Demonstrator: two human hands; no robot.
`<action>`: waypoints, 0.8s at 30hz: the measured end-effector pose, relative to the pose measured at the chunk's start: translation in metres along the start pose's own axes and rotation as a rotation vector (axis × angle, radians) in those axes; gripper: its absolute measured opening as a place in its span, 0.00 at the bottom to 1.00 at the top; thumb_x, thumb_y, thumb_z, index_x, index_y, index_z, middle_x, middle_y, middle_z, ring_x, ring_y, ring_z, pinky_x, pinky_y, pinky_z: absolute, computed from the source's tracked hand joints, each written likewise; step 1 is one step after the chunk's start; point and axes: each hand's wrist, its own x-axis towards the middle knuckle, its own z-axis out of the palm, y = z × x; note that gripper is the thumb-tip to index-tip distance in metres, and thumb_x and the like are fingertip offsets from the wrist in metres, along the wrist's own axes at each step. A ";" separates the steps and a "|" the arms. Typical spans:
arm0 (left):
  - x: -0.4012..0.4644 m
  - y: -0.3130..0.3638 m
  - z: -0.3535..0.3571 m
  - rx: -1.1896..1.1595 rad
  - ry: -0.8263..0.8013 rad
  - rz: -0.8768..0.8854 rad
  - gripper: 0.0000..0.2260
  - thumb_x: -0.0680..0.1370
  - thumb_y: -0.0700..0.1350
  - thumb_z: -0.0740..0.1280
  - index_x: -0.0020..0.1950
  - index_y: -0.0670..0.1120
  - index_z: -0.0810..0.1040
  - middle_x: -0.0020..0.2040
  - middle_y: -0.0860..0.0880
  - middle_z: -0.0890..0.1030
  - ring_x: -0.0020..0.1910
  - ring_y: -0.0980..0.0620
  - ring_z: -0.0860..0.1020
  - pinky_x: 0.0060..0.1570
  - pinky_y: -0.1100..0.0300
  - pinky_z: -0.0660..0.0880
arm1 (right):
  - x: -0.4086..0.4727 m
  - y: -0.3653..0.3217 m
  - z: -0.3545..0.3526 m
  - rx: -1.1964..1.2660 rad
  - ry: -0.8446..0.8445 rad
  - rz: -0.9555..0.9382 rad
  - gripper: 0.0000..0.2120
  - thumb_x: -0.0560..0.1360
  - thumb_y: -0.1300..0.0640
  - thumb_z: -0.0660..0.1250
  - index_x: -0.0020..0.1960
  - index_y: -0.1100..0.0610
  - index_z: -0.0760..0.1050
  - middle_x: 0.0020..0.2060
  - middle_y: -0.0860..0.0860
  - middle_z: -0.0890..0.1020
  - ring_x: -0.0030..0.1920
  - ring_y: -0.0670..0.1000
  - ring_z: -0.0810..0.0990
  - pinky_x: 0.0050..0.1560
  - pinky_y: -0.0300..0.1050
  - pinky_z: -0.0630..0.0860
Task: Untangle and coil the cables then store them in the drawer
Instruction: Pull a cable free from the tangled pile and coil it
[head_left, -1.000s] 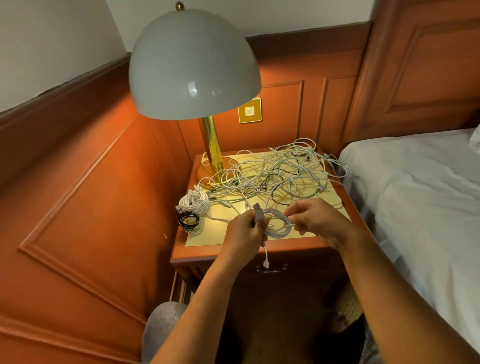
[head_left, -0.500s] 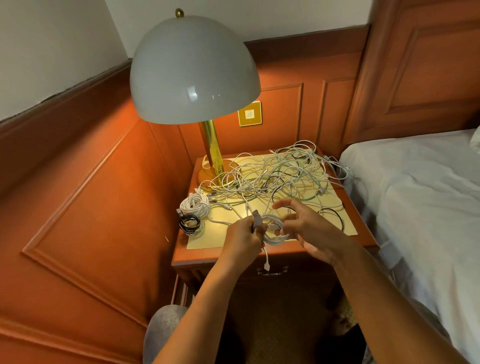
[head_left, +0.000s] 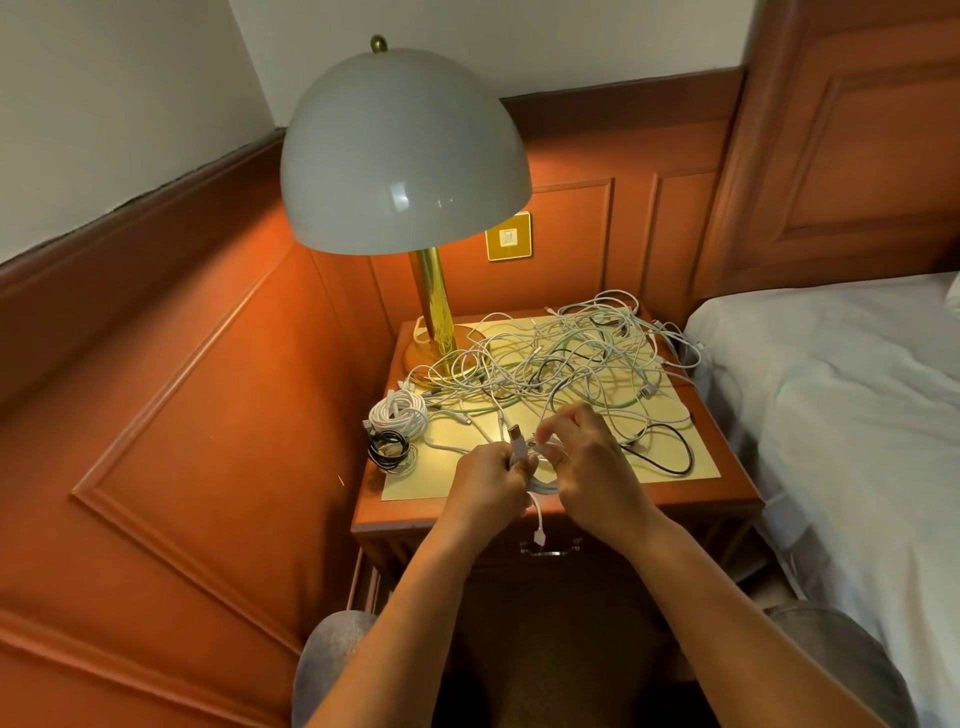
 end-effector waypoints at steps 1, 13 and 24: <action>0.000 0.001 -0.001 0.024 0.008 0.009 0.11 0.81 0.45 0.63 0.45 0.40 0.78 0.35 0.43 0.80 0.31 0.50 0.78 0.33 0.57 0.73 | 0.000 -0.002 0.002 -0.002 0.024 -0.011 0.10 0.73 0.70 0.67 0.52 0.60 0.76 0.53 0.53 0.75 0.55 0.53 0.75 0.53 0.53 0.78; 0.001 0.004 -0.002 0.155 0.046 0.051 0.09 0.80 0.42 0.63 0.43 0.41 0.79 0.39 0.40 0.82 0.40 0.41 0.81 0.43 0.45 0.78 | 0.008 -0.026 0.007 0.292 0.173 0.161 0.16 0.74 0.74 0.63 0.52 0.55 0.72 0.47 0.49 0.76 0.48 0.48 0.78 0.40 0.31 0.75; 0.009 -0.012 -0.005 -0.300 -0.057 -0.009 0.10 0.81 0.44 0.64 0.46 0.38 0.76 0.34 0.44 0.77 0.29 0.53 0.77 0.32 0.60 0.76 | 0.034 -0.012 -0.002 0.990 0.236 0.577 0.07 0.77 0.66 0.66 0.51 0.56 0.73 0.46 0.54 0.78 0.48 0.53 0.78 0.45 0.42 0.75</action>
